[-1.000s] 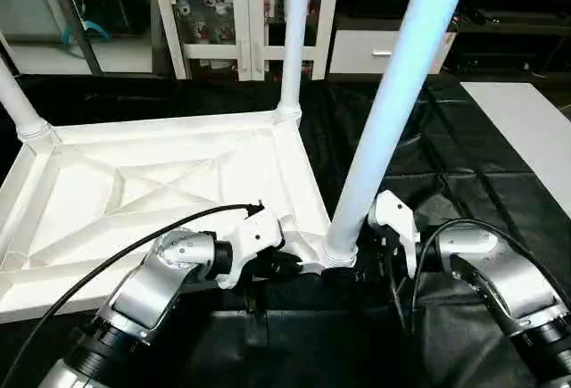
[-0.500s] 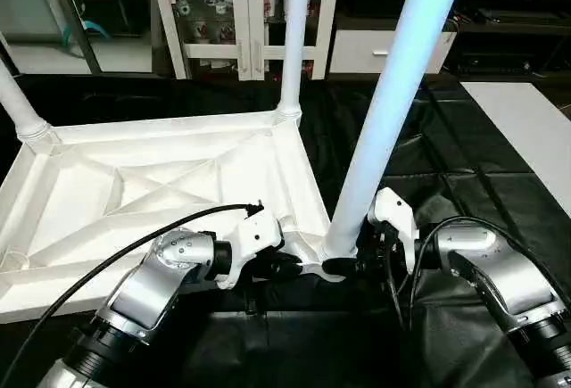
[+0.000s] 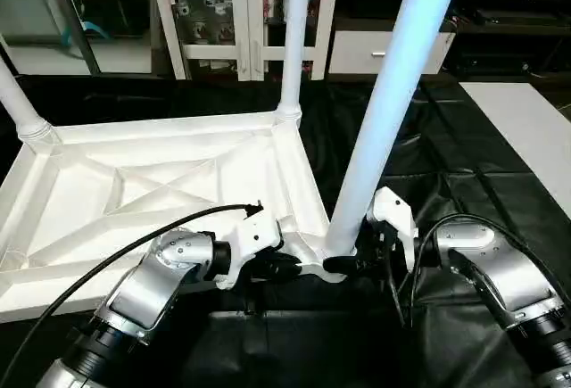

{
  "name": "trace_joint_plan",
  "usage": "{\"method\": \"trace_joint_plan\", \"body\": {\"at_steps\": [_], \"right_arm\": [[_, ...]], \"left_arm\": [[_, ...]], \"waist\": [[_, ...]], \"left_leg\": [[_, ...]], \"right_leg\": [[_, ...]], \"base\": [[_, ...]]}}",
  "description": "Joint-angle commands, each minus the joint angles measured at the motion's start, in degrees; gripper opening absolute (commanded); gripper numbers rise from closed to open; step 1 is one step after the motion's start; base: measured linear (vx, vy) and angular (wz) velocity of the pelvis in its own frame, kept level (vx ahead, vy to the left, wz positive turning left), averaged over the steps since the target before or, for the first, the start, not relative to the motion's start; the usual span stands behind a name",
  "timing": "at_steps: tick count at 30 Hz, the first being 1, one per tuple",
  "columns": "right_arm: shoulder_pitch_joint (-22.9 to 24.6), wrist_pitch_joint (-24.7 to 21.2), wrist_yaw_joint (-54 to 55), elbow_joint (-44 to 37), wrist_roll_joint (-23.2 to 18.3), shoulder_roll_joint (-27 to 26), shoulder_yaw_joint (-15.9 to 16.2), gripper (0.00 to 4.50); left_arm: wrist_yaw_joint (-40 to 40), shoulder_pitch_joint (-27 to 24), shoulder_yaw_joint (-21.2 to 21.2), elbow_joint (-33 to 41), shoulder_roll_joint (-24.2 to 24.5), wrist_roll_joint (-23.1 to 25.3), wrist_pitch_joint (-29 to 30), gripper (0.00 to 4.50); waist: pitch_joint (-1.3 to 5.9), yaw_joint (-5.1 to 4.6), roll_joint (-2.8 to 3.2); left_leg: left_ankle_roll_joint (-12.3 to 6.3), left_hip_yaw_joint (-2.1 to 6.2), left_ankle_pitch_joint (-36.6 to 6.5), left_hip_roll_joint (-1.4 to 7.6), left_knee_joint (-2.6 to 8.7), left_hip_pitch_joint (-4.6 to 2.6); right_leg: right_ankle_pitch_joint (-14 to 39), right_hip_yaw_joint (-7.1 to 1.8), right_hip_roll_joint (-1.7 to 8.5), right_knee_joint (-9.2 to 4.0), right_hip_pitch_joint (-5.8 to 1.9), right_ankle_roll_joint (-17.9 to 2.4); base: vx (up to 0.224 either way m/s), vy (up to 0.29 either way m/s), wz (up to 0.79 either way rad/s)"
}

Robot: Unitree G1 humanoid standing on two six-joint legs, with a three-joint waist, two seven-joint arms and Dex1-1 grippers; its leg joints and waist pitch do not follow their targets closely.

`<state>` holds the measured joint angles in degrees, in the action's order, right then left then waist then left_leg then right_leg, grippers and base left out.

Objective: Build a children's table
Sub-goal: Rotate leg to tighten

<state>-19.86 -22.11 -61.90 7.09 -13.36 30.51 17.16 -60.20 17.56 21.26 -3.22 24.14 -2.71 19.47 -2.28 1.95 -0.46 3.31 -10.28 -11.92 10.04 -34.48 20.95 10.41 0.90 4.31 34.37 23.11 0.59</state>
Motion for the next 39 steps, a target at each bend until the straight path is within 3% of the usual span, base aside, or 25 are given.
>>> {"method": "trace_joint_plan", "body": {"at_steps": [1, 4, 6, 7, 10, 11, 13, 14, 18, 24, 25, 26, 30, 31, 32, 33, 34, 35, 37, 39], "right_arm": [[0.0, 0.0, 0.4, 1.1, 1.4, -0.7, 0.8, 2.69], [-0.8, 0.4, 8.5, 4.7, 3.0, -4.5, -1.3, 2.69], [-1.6, -0.3, 17.4, 8.3, 4.2, -8.9, -3.4, 2.68], [-1.8, -0.9, 21.0, 9.6, 4.6, -10.7, -4.2, 2.68], [-2.6, -1.8, 33.1, 14.1, 5.5, -17.4, -7.0, 2.67], [-3.0, -1.3, 37.0, 15.8, 6.0, -19.6, -7.8, 2.67], [-3.7, -0.9, 42.0, 18.5, 6.0, -22.7, -9.2, 2.67], [-4.6, -0.9, 46.6, 21.1, 6.0, -25.3, -10.7, 2.67], [-8.3, -0.9, 58.1, 28.5, 6.6, -30.9, -13.7, 2.67], [-11.7, 3.2, 61.9, 32.9, 8.1, -34.5, -13.7, 2.67], [-11.6, 3.7, 61.2, 32.5, 7.3, -34.8, -14.3, 2.67], [-11.6, 4.0, 60.6, 32.0, 6.7, -34.9, -14.9, 3.02], [-9.8, 5.6, 53.9, 26.3, 7.4, -31.3, -12.5, 3.53], [-9.5, 5.3, 53.3, 25.7, 7.4, -30.8, -12.3, 3.64], [-8.4, 3.6, 49.6, 22.4, 7.0, -28.3, -11.5, 3.71], [-8.3, 3.5, 49.2, 22.1, 7.0, -28.0, -11.4, 3.77], [-7.7, 2.6, 47.1, 20.5, 6.5, -26.8, -11.2, 3.86], [-6.5, 0.7, 41.9, 16.9, 5.2, -23.9, -10.7, 3.96], [-5.5, -0.7, 36.6, 13.8, 4.1, -20.9, -9.3, 4.15], [-4.4, -1.6, 31.8, 11.0, 3.3, -17.8, -8.0, 4.28]], "left_arm": [[0.2, -0.2, 1.3, 0.6, -0.3, 0.0, 0.1, 0.00], [2.1, 0.7, 0.8, -1.3, -1.7, 0.5, 0.0, 0.00], [4.9, 2.3, 0.3, -4.4, -3.9, 1.2, 0.1, 0.00], [6.2, 3.1, 0.2, -5.8, -5.0, 1.5, 0.2, 0.00], [11.4, 6.5, -0.2, -12.0, -8.7, 3.3, -0.6, 0.00], [12.9, 7.7, -0.4, -13.9, -10.0, 3.6, -0.5, 0.00], [15.5, 9.4, -0.6, -16.6, -11.6, 4.3, -0.6, 0.00], [17.8, 11.0, -0.7, -19.0, -12.9, 5.1, -0.7, 0.00], [25.4, 14.9, -1.4, -25.4, -16.9, 7.9, -0.1, 0.00], [29.1, 16.9, -1.8, -30.0, -19.2, 9.5, -2.6, 0.00], [29.0, 16.8, -1.9, -29.8, -19.1, 9.4, -2.6, 0.00], [28.8, 16.7, -1.9, -29.7, -19.0, 9.4, -2.5, 0.00], [26.4, 15.6, -1.6, -28.2, -17.0, 9.7, -3.8, 0.00], [26.0, 15.5, -1.5, -28.0, -16.8, 9.8, -3.9, 0.00], [23.8, 14.6, -0.8, -26.0, -15.1, 9.9, -4.6, 0.00], [23.6, 14.6, -0.7, -25.8, -15.0, 9.9, -4.6, 0.00], [22.2, 14.1, -0.3, -24.6, -14.2, 9.7, -4.7, 0.00], [18.6, 13.0, 0.4, -21.7, -12.6, 8.8, -4.6, 0.00], [16.1, 12.1, 1.0, -19.8, -11.4, 8.1, -4.9, 0.00], [13.8, 11.3, 1.6, -17.8, -10.1, 7.7, -4.6, 0.00]], "waist": [[3.08, -0.14, -0.11], [2.97, -0.26, -0.14], [2.62, -0.67, -0.22], [2.58, -1.41, -0.38], [2.73, -2.38, -0.33], [2.57, -2.47, 0.00], [2.57, -2.81, -0.13], [2.50, -2.97, 0.44], [2.49, -3.55, 0.30], [2.67, -3.35, 0.10], [2.66, -3.30, 0.17], [2.57, -3.24, 0.20], [2.62, -2.87, 0.12], [2.70, -2.84, 0.02], [2.83, -2.64, 0.71], [2.89, -2.66, 0.26], [2.97, -2.65, 0.24], [3.09, -2.52, 0.71], [3.27, -2.13, 0.50], [3.32, -1.74, 0.53]], "left_leg": [[-3.06, 0.66, -9.6, 2.74, 4.23, -0.57], [-2.85, 0.59, -10.5, 2.65, 4.24, -0.60], [-1.41, 0.64, -13.2, 2.48, 4.60, -0.46], [1.03, 1.09, -16.6, 2.19, 4.86, -0.34], [2.42, 1.33, -18.6, 2.13, 4.83, -0.62], [2.47, 1.36, -20.2, 2.05, 4.88, -0.87], [2.68, 1.51, -22.3, 1.87, 4.86, -1.01], [2.94, 1.73, -23.4, 1.86, 4.99, -1.10], [3.29, 2.04, -25.7, 1.80, 5.12, -1.26], [2.54, 2.03, -26.1, 2.03, 5.49, -1.13], [2.33, 2.00, -25.8, 2.05, 5.58, -1.03], [2.21, 1.93, -26.0, 2.09, 5.62, -1.07], [1.48, 1.67, -25.4, 2.10, 5.53, -1.16], [1.11, 1.64, -24.1, 2.12, 5.54, -0.89], [0.82, 1.67, -22.0, 2.11, 5.59, -0.66], [0.41, 1.44, -20.7, 2.32, 5.49, -0.60], [0.18, 1.39, -20.0, 2.33, 5.43, -0.54], [-0.19, 1.32, -18.9, 2.39, 5.31, -0.57], [-1.36, 1.20, -15.5, 2.60, 5.19, -0.25], [-2.39, 0.86, -12.8, 2.67, 4.82, -0.37]], "right_leg": [[7.5, -1.51, 2.77, -3.31, -2.58, -14.8], [8.9, -1.53, 2.76, -3.53, -2.37, -14.7], [13.9, -1.50, 2.65, -4.00, -2.19, -13.6], [21.7, -1.22, 2.73, -4.43, -2.16, -10.7], [23.3, -1.32, 2.71, -4.86, -1.71, -9.3], [24.4, -1.33, 2.69, -5.14, -1.38, -9.0], [27.8, -1.14, 2.70, -5.54, -1.25, -7.9], [28.9, -1.07, 2.77, -5.75, -1.02, -7.6], [30.0, -0.71, 2.75, -6.14, -0.84, -6.9], [25.0, -0.76, 2.91, -6.02, -1.04, -7.9], [24.2, -0.78, 2.94, -5.94, -1.17, -8.1], [23.9, -0.81, 2.90, -5.97, -1.12, -8.3], [23.4, -1.00, 2.93, -6.12, -1.15, -8.4], [22.3, -1.10, 3.02, -5.88, -1.45, -8.8], [20.2, -1.17, 3.06, -5.57, -1.77, -9.3], [18.2, -1.20, 2.94, -5.52, -1.83, -9.8], [17.5, -1.23, 2.96, -5.35, -1.86, -10.2], [16.4, -1.27, 2.95, -5.21, -1.85, -11.0], [11.9, -1.21, 2.90, -4.78, -2.44, -12.1], [8.0, -1.22, 2.85, -4.42, -2.36, -13.6]], "base": [[0.000, 0.000, 0.00], [0.000, 0.000, 0.00], [0.000, 0.000, 0.00], [-0.054, -0.005, -0.08], [-0.039, 0.001, -0.05], [0.000, 0.000, 0.00], [0.000, 0.000, 0.00], [0.000, 0.000, 0.00], [0.000, 0.000, 0.00], [0.000, 0.000, 0.00], [0.000, 0.000, 0.00], [0.000, 0.000, 0.00], [0.000, 0.000, 0.00], [0.000, 0.000, 0.00], [0.000, 0.000, 0.00], [0.000, 0.000, 0.00], [0.000, 0.000, 0.00], [0.000, 0.000, 0.00], [0.027, -0.011, 0.01], [0.063, -0.017, 0.04]]}}
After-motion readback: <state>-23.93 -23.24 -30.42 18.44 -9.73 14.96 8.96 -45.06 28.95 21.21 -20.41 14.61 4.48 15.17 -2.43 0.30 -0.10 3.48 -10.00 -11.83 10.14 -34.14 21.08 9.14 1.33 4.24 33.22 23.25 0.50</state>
